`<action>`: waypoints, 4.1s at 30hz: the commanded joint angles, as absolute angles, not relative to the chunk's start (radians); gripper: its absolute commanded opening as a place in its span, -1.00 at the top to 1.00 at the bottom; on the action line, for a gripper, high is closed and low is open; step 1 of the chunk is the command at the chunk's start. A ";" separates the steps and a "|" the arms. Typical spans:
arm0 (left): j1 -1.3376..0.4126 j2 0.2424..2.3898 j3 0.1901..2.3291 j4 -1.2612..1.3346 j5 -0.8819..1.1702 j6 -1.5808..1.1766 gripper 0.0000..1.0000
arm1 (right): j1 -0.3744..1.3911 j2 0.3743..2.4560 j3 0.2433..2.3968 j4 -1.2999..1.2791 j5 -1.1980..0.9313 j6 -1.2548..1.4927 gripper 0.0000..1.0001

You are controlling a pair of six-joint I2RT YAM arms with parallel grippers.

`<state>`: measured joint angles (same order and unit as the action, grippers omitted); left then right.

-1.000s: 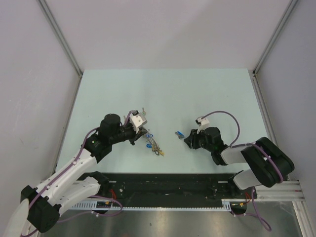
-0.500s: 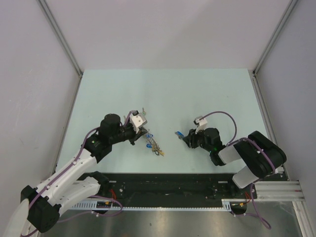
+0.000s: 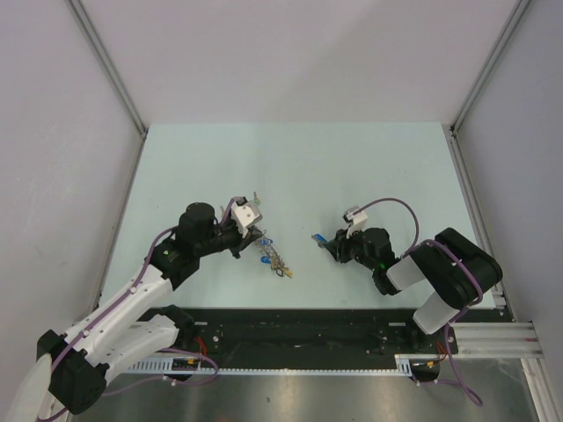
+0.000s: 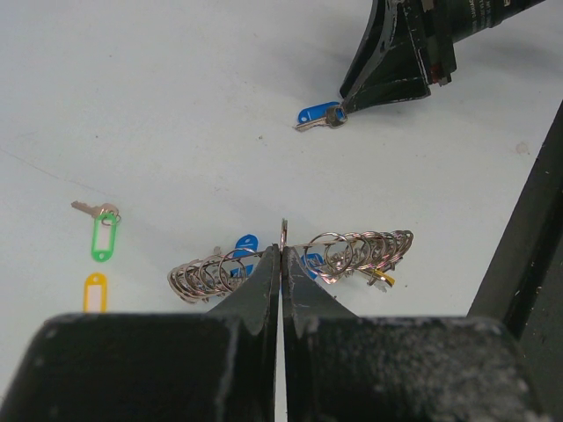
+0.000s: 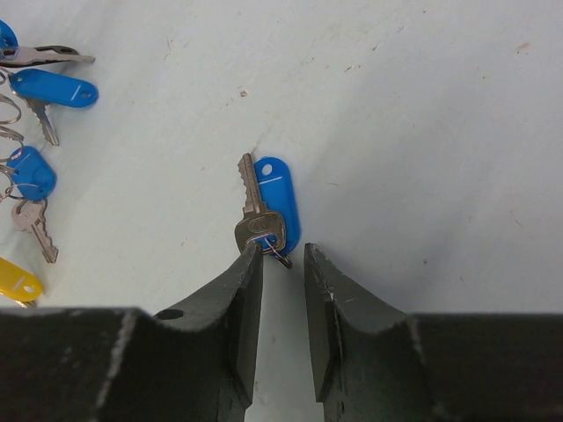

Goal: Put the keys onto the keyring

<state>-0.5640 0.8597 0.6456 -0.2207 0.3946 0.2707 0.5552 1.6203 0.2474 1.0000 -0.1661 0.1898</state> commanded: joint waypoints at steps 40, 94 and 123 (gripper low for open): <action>-0.558 0.841 0.683 -0.175 0.437 0.291 0.99 | 0.643 1.332 0.327 0.572 -0.207 0.058 1.00; -0.586 1.101 0.793 0.012 0.838 0.203 0.99 | 0.907 1.074 0.940 -0.190 -0.189 -0.422 1.00; -0.594 1.115 0.796 0.008 0.816 0.198 0.99 | 0.925 1.117 0.939 -0.141 -0.199 -0.382 1.00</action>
